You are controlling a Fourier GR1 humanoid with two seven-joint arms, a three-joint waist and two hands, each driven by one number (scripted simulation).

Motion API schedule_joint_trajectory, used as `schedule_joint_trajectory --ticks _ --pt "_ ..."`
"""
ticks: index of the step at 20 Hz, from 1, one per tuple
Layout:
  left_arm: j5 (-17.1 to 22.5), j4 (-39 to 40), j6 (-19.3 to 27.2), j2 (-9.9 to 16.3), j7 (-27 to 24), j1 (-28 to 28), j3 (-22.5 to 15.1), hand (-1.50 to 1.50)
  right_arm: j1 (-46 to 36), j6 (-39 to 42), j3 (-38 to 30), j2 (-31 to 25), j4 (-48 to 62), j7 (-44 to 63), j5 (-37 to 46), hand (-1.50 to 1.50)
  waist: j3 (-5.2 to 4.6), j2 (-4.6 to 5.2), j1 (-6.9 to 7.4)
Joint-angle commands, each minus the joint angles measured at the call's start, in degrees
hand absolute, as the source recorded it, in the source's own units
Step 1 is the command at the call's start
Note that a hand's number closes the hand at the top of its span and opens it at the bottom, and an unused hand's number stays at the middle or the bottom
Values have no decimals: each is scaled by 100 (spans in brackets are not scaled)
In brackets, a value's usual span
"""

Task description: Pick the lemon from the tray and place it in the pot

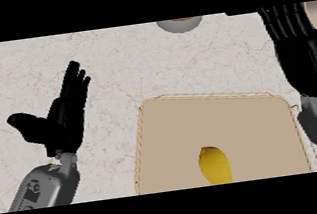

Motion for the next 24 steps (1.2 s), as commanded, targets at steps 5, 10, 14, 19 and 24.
schedule_joint_trajectory --ticks 5,10,14,19,24 --pt "-134 10 -221 893 19 -64 724 0 427 1987 -314 365 1231 -1976 -939 150 -54 -181 284" --pt "158 51 -556 1058 103 79 936 0 890 1534 -105 579 2574 -3891 520 -150 -61 -178 290" --pt "157 59 -591 888 -94 331 925 0 895 2642 -339 427 3221 -5464 364 -150 -69 -219 206" --pt "175 -225 -715 1141 71 445 1174 0 822 3213 -292 -289 3238 -5751 711 -150 -77 -257 155" --pt "73 -85 -649 1004 22 395 1133 0 903 3152 305 -1165 2130 -4724 1308 -150 -89 -285 61"
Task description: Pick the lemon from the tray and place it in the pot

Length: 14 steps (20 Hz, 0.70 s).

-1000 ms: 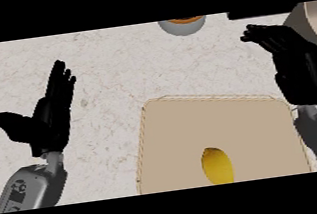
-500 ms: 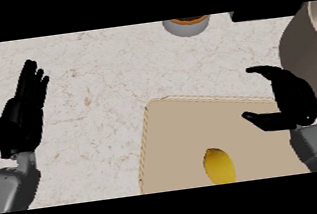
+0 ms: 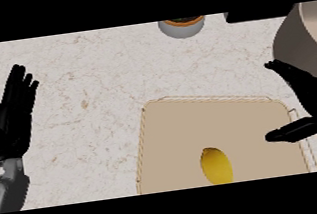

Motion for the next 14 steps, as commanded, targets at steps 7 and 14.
schedule_joint_trajectory --ticks 7,14 --pt "-102 -290 12 -22 163 226 -14 0 302 -104 1160 -1084 -1740 890 1744 -150 -9 -45 -41" --pt "-273 -223 39 -134 343 -103 56 0 1024 -48 1523 -1269 -3125 2028 2453 -150 -4 -17 -79"
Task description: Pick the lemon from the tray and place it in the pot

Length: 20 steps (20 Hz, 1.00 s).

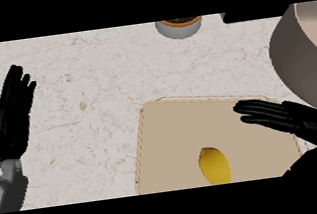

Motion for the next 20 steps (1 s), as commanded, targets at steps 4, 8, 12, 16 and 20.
schedule_joint_trajectory --ticks 4,8,12,16,20 --pt "-124 54 -178 -124 114 -144 194 0 457 138 360 469 -1110 1210 691 -150 6 21 34" --pt "-412 105 -222 -519 -147 58 106 0 644 235 153 741 -559 560 1149 -150 9 27 50" --pt "-119 10 -572 -64 263 -139 621 0 907 182 273 816 -1099 1352 1547 -150 7 22 38" --pt "-416 303 -414 -553 100 -243 379 0 832 52 129 1083 -609 1182 1965 -150 8 28 36" --pt "-370 -513 -600 -337 538 106 690 0 1068 24 298 1519 -728 1182 2287 -150 9 20 61"
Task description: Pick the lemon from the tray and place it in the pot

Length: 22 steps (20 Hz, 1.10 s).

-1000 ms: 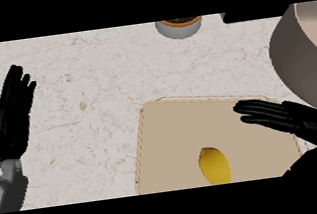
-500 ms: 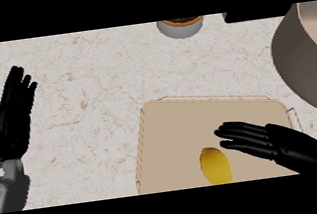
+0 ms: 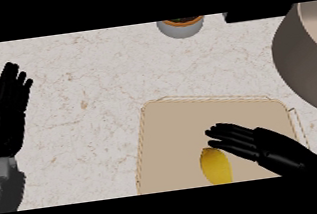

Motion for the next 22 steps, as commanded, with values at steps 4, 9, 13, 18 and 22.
schedule_joint_trajectory --ticks 4,9,13,18,22 --pt "-241 150 -253 -251 -424 225 82 0 -395 208 59 750 411 180 477 -150 0 3 20" --pt "-495 296 -98 -569 -296 -55 -2 0 -356 1 32 1055 830 112 1001 -150 0 5 9" --pt "-451 94 -302 -406 121 -179 266 0 -124 -12 -238 1004 985 -293 1089 -150 1 2 0" --pt "-452 172 -386 -490 -314 147 333 0 -187 -566 199 980 1227 -964 1754 150 1 5 4" --pt "-411 -129 -354 -375 308 -172 436 0 -212 -846 307 1447 1340 -910 1984 150 2 0 10"
